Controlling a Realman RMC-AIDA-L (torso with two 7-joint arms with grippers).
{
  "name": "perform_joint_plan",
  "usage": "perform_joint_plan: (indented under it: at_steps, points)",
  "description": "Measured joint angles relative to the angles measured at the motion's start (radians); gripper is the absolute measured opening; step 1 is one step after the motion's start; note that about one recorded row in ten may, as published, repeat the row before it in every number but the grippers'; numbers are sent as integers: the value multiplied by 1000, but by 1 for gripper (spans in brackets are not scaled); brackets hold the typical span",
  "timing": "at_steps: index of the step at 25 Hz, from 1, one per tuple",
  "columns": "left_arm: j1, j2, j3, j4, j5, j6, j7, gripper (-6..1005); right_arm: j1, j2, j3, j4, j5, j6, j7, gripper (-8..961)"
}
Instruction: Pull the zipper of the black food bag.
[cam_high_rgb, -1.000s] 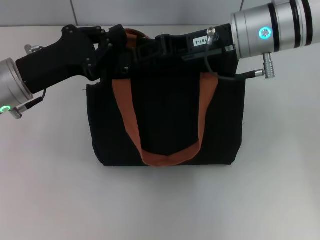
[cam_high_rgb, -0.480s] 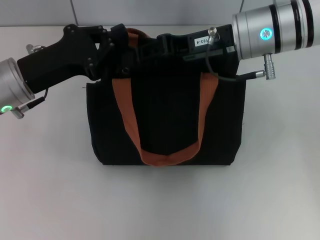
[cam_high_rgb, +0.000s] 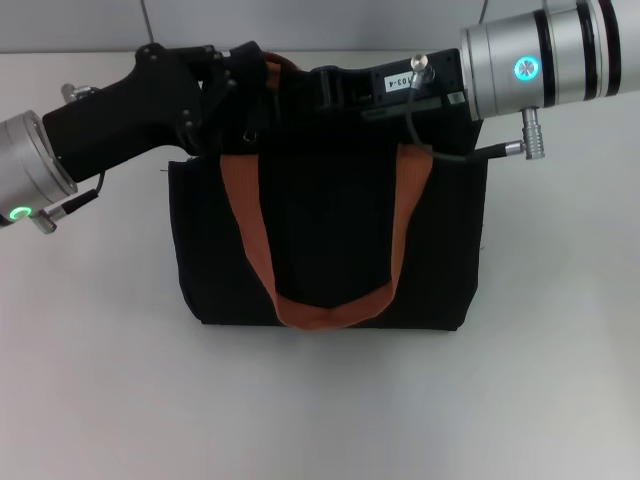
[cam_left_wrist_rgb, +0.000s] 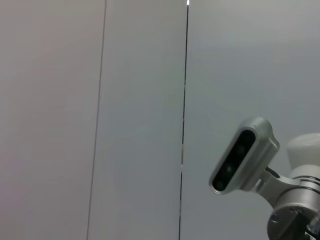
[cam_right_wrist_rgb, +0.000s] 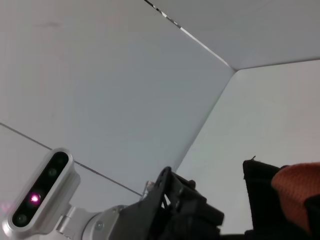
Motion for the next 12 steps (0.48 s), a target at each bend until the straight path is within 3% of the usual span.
perform_joint_plan:
  at_steps: [6, 12]
  points:
    - [15, 2, 0, 0, -33, 0, -2, 42, -16, 1, 0, -19, -3, 0, -25, 23]
    - [17, 3, -2, 0, -35, -4, -9, 42, -43, 3, 0, -56, -3, 0, -38, 10]
